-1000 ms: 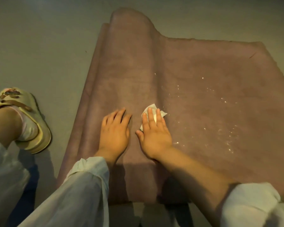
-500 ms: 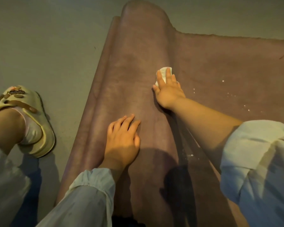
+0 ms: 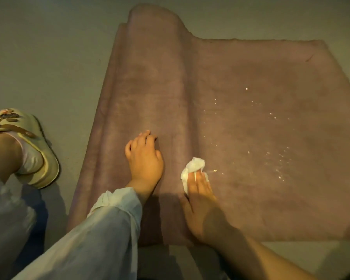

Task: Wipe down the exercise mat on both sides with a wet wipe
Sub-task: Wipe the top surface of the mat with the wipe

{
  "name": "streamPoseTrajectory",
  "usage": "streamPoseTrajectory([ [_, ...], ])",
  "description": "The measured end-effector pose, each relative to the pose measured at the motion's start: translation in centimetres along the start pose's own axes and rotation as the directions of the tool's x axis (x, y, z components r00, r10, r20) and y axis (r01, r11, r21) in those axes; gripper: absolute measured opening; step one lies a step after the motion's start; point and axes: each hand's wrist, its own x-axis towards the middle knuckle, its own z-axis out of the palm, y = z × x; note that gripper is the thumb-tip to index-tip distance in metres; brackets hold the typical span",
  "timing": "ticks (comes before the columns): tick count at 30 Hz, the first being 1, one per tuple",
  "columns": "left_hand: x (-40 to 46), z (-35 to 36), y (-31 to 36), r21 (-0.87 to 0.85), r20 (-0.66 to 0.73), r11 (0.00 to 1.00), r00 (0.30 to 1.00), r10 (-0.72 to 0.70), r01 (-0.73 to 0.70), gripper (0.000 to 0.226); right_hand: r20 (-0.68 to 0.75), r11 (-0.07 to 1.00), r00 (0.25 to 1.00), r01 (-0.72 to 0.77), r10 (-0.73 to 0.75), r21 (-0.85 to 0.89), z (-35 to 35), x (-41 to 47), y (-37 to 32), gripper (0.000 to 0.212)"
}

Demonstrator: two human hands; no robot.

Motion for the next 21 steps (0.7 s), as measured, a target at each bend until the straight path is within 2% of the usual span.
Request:
streamPoseTrajectory([
  [2,-0.2,0.6,2.4,-0.13,0.002,0.987,0.995,-0.097,0.096,0.04,-0.015,1.0,1.0,0.0,0.0,-0.011,0.3,-2.0,-0.9,0.072],
  [3,-0.4,1.1,3.5,-0.152,0.012,0.986,0.997,-0.072,0.073,0.041,-0.011,1.0,1.0,-0.012,0.012,-0.014,0.3,-2.4,-1.2,0.078],
  [6,-0.8,2.0,4.5,-0.075,0.07,0.993,0.993,0.099,-0.093,0.044,0.04,0.998,0.998,-0.048,0.046,0.048,0.2,-1.2,-1.2,0.064],
  [10,-0.7,2.1,2.3,0.022,0.134,0.984,0.975,0.175,-0.18,0.047,0.058,0.994,0.997,-0.048,0.043,0.095,-0.8,3.0,-0.4,0.062],
  [15,-0.7,2.3,2.3,0.014,0.121,0.984,0.977,0.177,-0.18,0.046,0.027,0.968,0.999,-0.024,0.018,0.248,-2.5,10.0,0.3,0.063],
  [21,-0.8,2.1,2.6,0.017,0.1,0.985,0.981,0.166,-0.169,0.047,0.036,0.989,0.999,-0.042,0.037,0.143,-6.6,18.8,1.4,0.058],
])
